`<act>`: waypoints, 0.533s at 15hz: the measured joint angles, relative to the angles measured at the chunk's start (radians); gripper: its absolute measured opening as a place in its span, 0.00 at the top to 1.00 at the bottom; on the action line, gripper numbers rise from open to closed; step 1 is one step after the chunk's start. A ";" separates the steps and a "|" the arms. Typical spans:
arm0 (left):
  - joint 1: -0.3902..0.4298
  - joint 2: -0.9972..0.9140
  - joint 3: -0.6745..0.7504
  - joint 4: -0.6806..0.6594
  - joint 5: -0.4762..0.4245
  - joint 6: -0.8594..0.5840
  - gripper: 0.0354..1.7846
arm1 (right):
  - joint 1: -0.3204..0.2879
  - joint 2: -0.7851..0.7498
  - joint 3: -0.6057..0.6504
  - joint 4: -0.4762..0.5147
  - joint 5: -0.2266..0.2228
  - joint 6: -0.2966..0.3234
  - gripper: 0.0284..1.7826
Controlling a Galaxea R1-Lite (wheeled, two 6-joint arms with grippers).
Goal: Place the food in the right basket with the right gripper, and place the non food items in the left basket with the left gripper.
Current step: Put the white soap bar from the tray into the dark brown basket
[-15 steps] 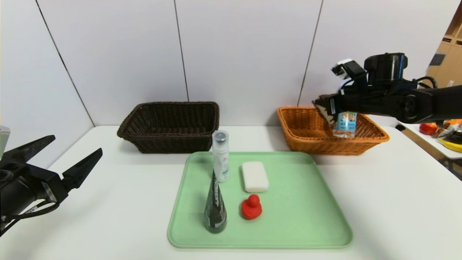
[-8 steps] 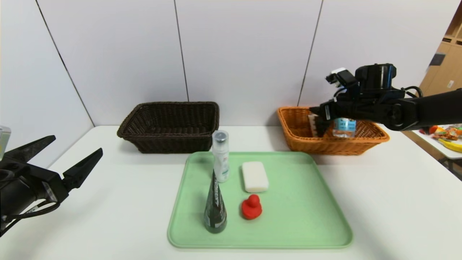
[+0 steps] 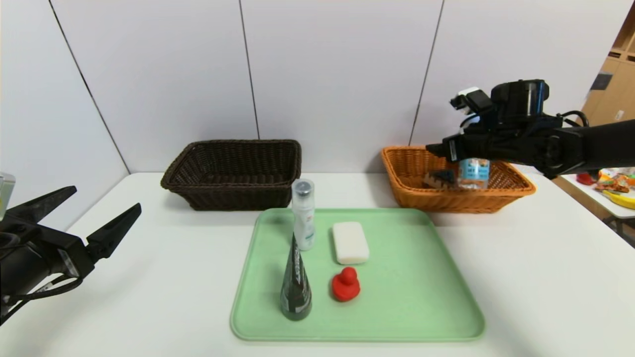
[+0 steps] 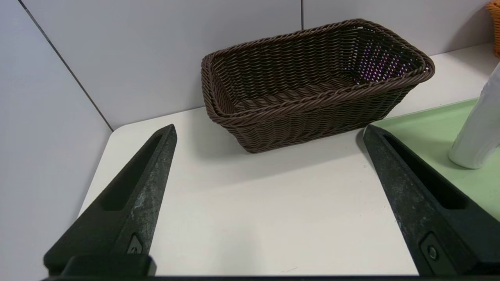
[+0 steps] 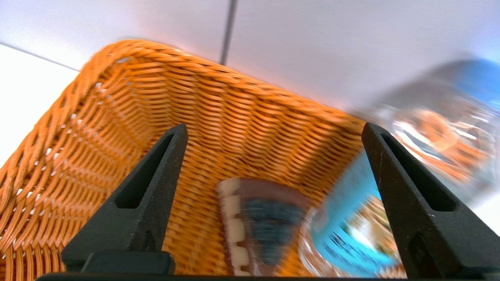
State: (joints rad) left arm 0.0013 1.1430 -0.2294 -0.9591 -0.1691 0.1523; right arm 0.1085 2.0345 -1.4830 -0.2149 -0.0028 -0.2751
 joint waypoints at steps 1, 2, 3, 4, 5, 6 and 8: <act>0.000 0.000 0.000 0.000 0.000 0.000 0.06 | 0.030 -0.028 -0.007 0.040 -0.034 0.024 0.12; 0.000 0.000 0.000 0.002 0.000 0.000 0.06 | 0.063 -0.051 -0.017 0.082 -0.048 0.053 0.11; 0.000 0.000 0.000 0.003 0.000 0.000 0.06 | 0.098 -0.082 -0.033 0.144 -0.055 0.078 0.10; 0.000 0.000 0.000 0.003 0.000 0.000 0.06 | 0.138 -0.112 -0.049 0.214 -0.060 0.098 0.09; 0.000 0.000 0.000 0.002 0.000 0.000 0.06 | 0.179 -0.134 -0.064 0.273 -0.069 0.127 0.09; 0.000 0.000 0.000 0.003 0.000 0.001 0.06 | 0.234 -0.155 -0.090 0.330 -0.088 0.175 0.08; 0.000 -0.001 0.001 0.003 0.001 0.005 0.06 | 0.346 -0.180 -0.157 0.453 -0.108 0.295 0.07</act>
State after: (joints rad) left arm 0.0017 1.1421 -0.2279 -0.9560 -0.1683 0.1577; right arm 0.4545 1.8540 -1.6400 0.2381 -0.1111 0.0196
